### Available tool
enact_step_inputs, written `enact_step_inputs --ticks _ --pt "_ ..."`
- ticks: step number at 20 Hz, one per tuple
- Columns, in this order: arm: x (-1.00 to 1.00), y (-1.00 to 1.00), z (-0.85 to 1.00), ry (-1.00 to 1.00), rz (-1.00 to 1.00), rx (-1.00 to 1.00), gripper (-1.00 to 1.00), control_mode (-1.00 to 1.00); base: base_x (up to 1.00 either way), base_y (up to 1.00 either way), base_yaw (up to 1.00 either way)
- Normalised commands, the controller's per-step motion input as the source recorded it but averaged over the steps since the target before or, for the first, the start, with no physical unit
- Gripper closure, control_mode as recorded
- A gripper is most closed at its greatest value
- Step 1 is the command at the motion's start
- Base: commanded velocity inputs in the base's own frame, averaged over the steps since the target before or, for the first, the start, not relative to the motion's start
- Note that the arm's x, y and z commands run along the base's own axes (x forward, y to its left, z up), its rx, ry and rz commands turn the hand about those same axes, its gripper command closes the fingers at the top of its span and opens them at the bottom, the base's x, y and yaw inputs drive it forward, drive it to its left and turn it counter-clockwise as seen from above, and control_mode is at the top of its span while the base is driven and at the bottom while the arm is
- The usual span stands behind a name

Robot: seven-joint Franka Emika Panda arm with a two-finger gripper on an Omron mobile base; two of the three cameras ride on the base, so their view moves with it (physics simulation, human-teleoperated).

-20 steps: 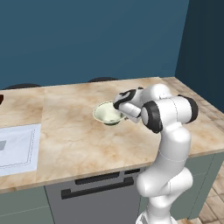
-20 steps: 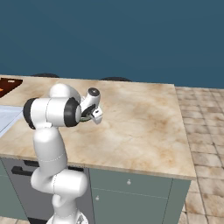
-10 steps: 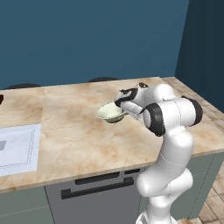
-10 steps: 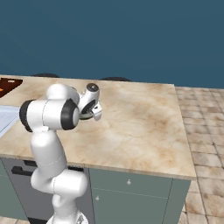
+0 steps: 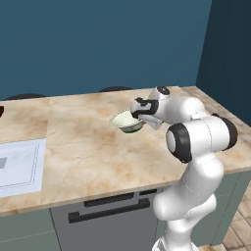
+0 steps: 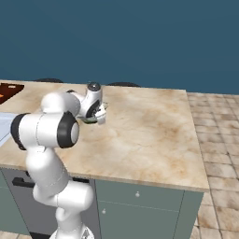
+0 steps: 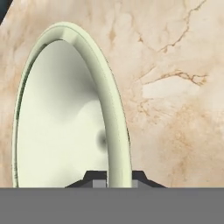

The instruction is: Place the two vegetables and bowl onto the tray for setting up a vegetable dip station.

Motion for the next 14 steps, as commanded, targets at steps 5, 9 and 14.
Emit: enact_step_inputs --ticks 5,9,14 --pt "-0.38 -0.07 0.49 -0.02 -0.12 0.00 1.00 -1.00 0.00 0.00 0.00" --pt "-0.32 -0.07 0.47 -0.08 -0.13 0.03 1.00 -1.00 0.00 0.00 0.00" --pt "-0.37 -0.15 0.34 -0.09 -0.13 0.10 1.00 -1.00 0.00 0.00 0.00"
